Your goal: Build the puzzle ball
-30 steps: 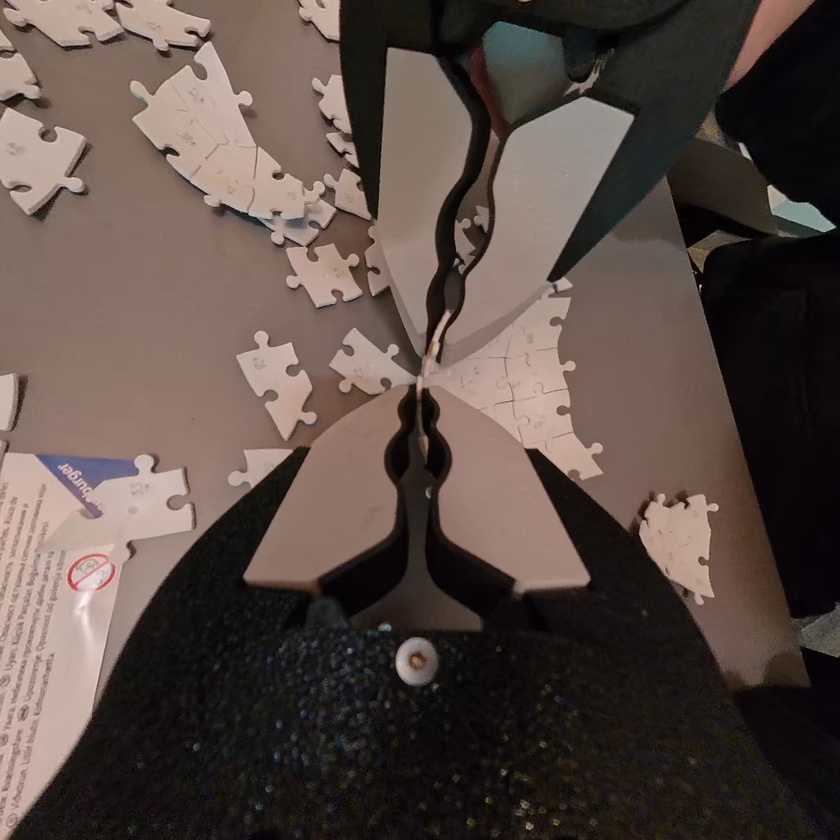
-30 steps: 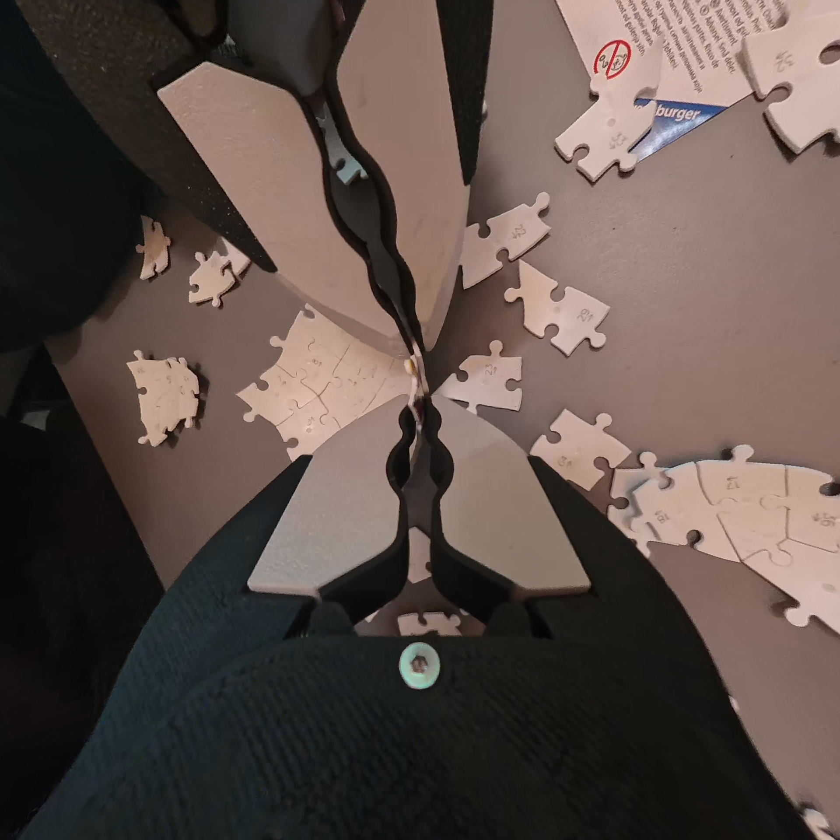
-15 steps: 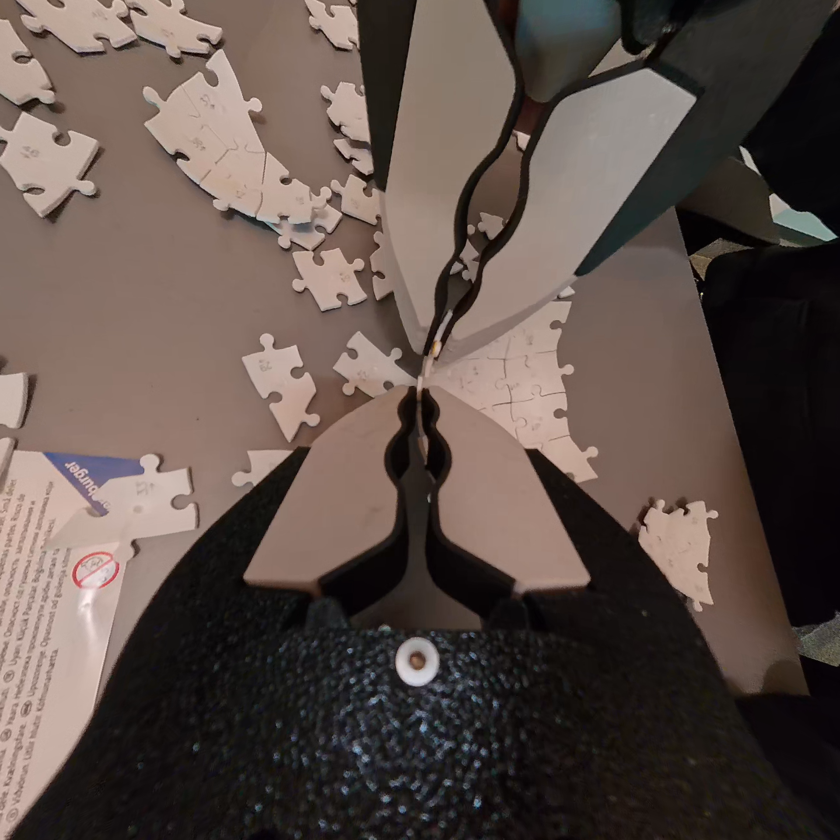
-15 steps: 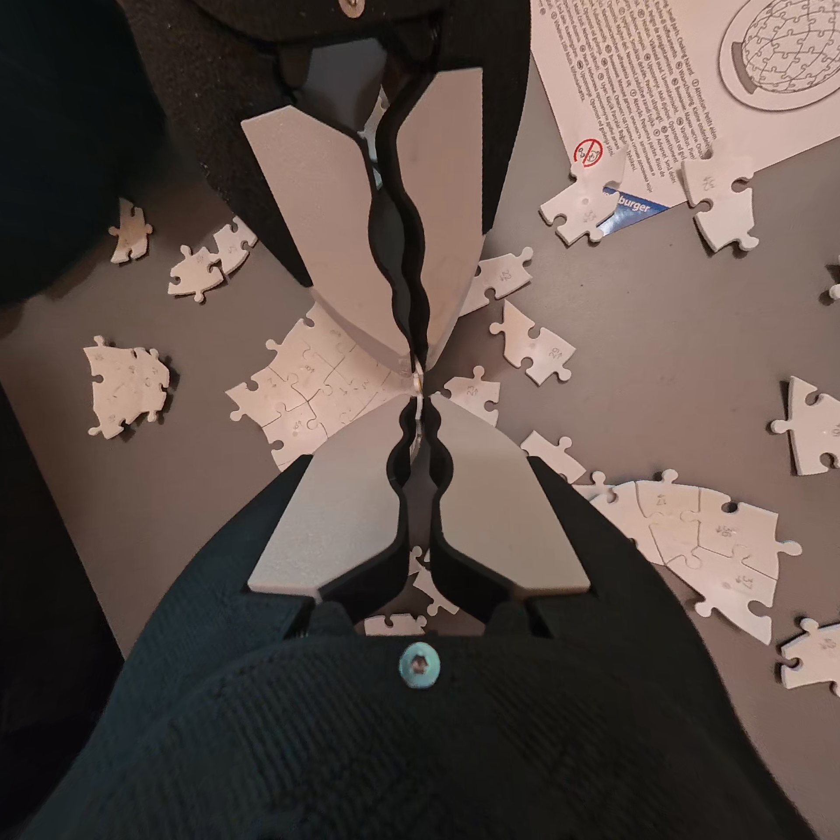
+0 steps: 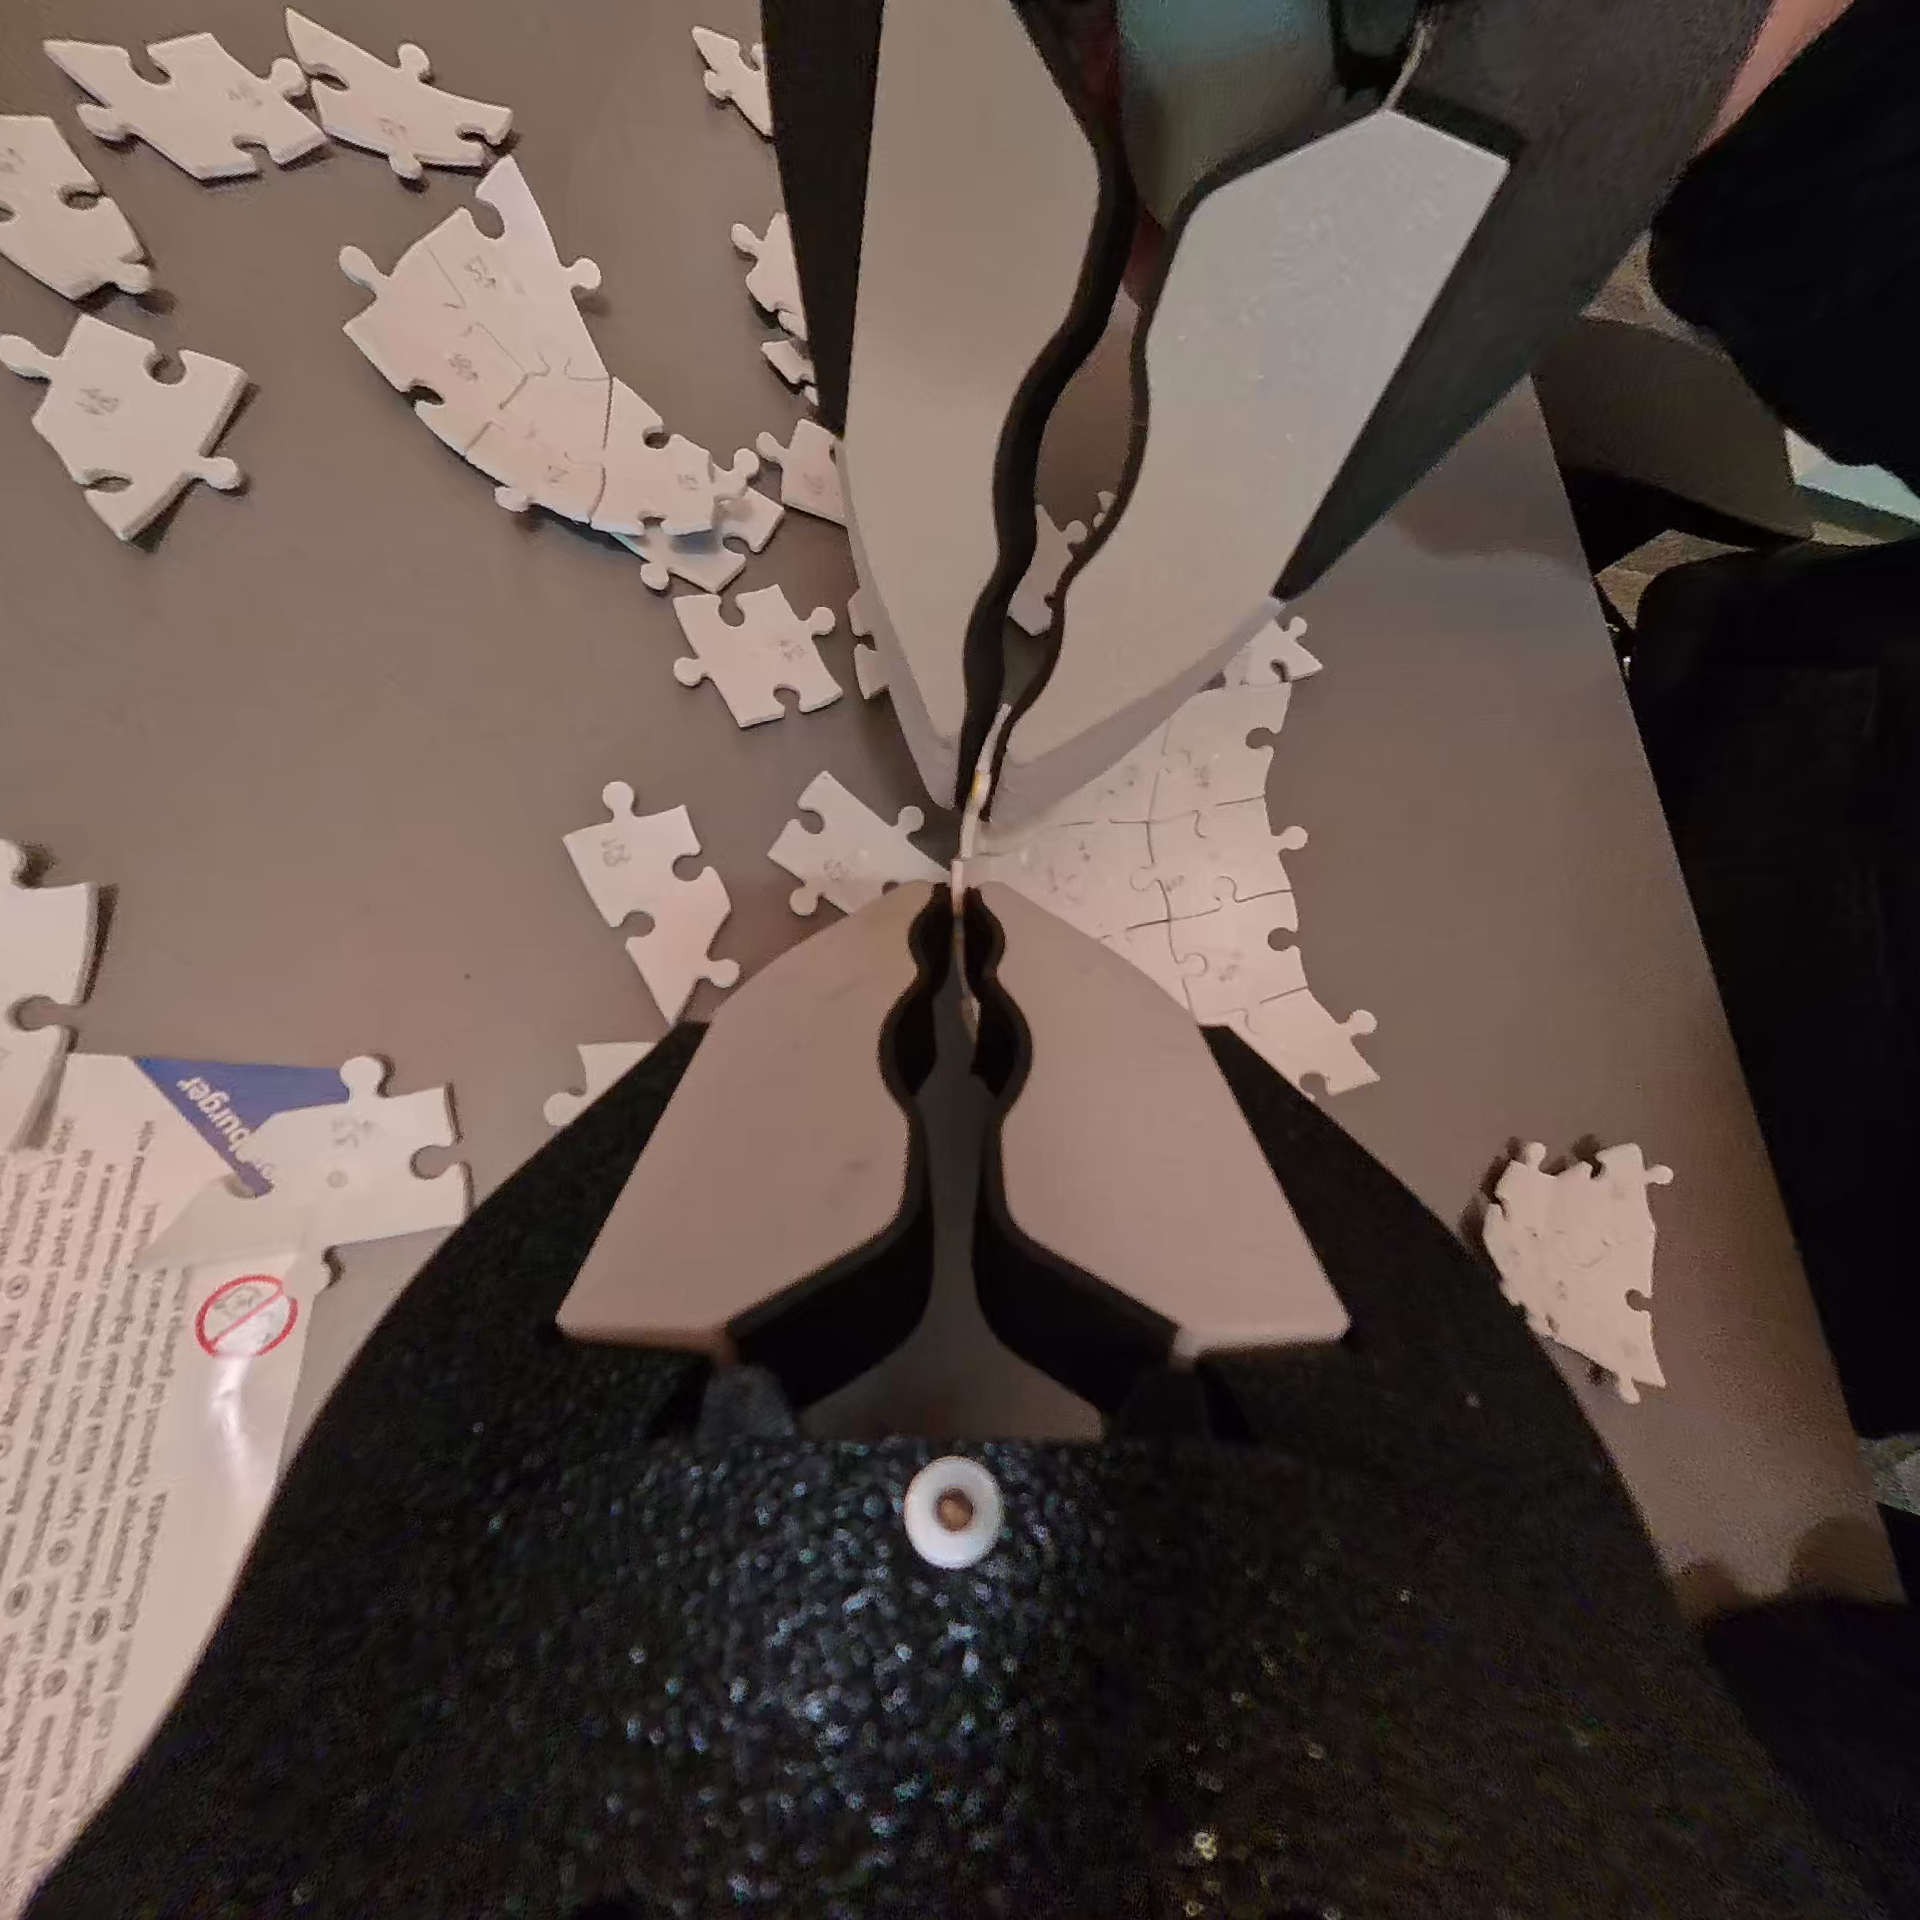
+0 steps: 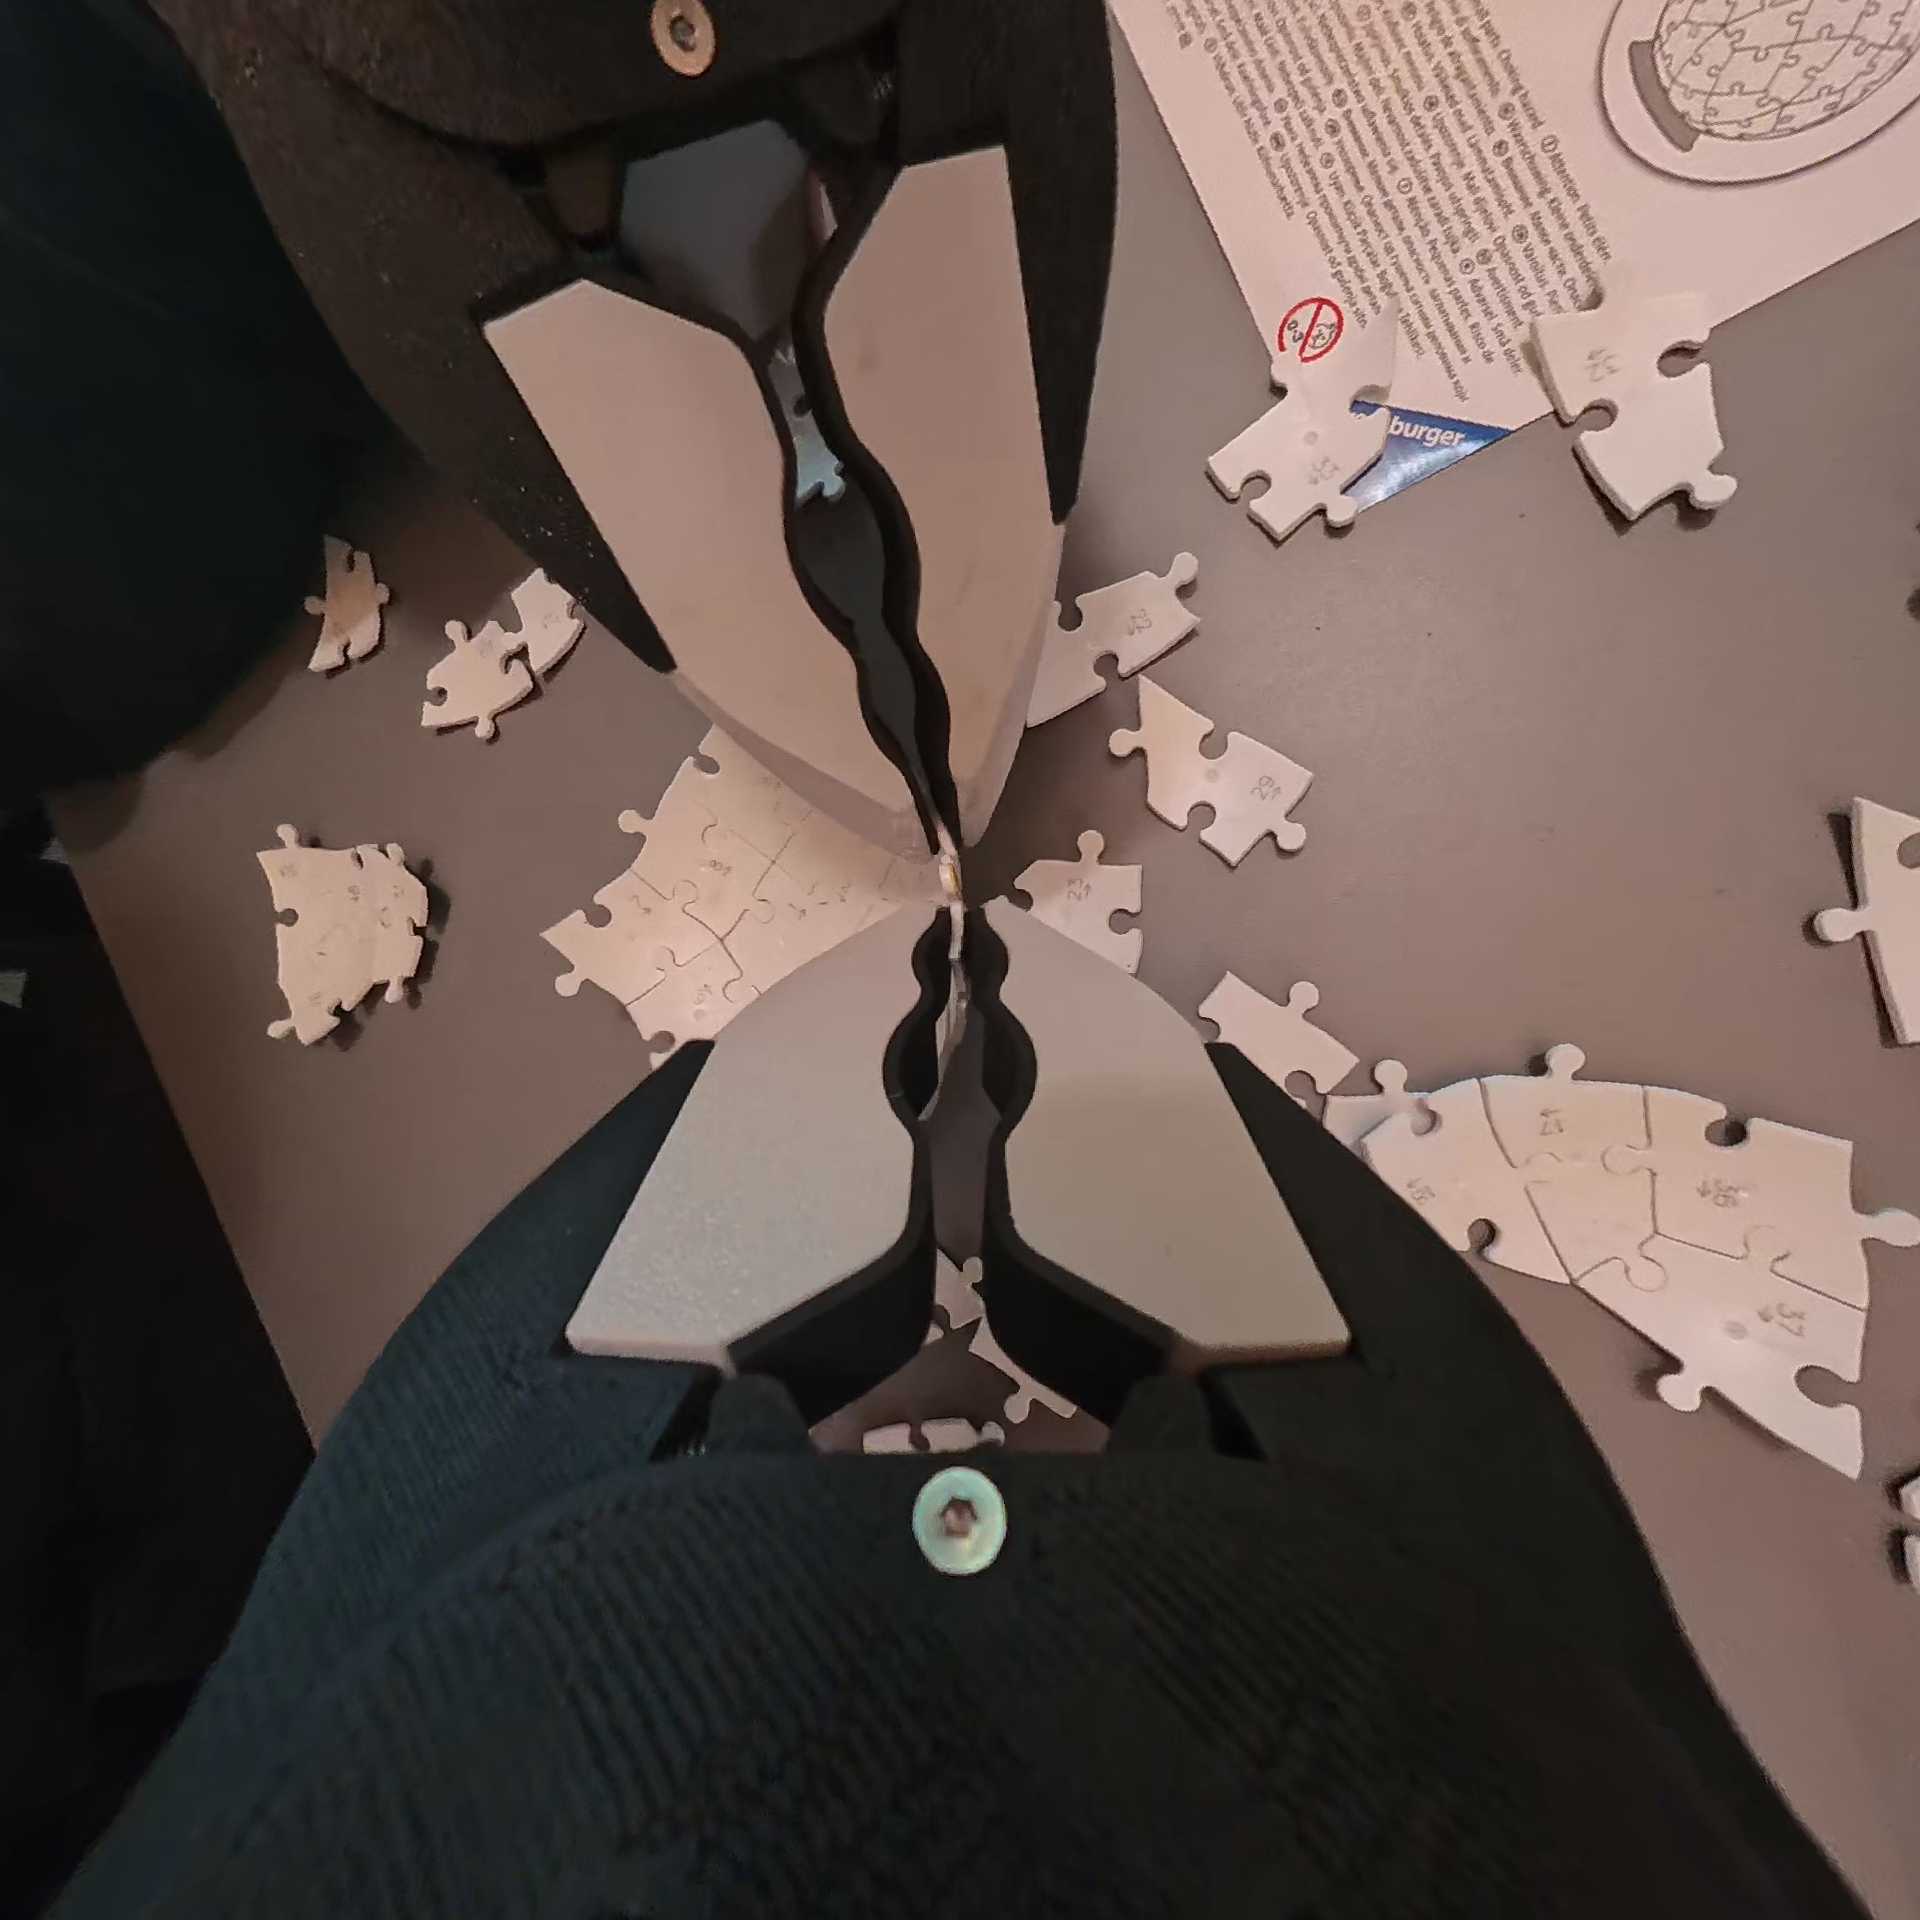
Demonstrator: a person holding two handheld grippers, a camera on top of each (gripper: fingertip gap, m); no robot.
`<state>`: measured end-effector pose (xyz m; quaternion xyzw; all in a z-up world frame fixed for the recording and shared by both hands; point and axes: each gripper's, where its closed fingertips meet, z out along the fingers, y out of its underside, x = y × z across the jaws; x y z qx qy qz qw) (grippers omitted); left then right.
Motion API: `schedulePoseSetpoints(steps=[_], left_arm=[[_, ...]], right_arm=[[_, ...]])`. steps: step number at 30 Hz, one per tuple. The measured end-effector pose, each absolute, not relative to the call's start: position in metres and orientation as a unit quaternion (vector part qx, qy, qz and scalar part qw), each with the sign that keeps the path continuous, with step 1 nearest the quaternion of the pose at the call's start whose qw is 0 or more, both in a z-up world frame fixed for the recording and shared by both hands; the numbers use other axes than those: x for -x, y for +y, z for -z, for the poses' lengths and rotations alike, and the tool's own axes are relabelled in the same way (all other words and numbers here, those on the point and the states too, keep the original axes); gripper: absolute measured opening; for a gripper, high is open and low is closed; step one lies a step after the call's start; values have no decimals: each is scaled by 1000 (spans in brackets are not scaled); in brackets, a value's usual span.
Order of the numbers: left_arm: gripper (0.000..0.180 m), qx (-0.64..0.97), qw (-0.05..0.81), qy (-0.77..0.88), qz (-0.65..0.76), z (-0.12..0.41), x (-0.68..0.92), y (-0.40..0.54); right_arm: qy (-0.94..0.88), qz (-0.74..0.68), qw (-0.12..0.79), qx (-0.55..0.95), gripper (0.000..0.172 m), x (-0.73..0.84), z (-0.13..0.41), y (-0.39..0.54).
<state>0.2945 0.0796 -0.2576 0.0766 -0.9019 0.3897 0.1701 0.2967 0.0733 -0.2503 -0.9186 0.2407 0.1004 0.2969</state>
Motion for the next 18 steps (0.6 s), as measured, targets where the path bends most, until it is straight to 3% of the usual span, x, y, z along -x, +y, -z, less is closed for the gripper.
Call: schedulePoseSetpoints(steps=[1,18], left_arm=[[1,-79,177,-901,-388,258,-293,79],[1,-83,192,-898,-386,264,-292,77]], right_arm=[[239,-103,292,921,3,-295,251,73],[231,-92,269,931,3,-295,257,72]])
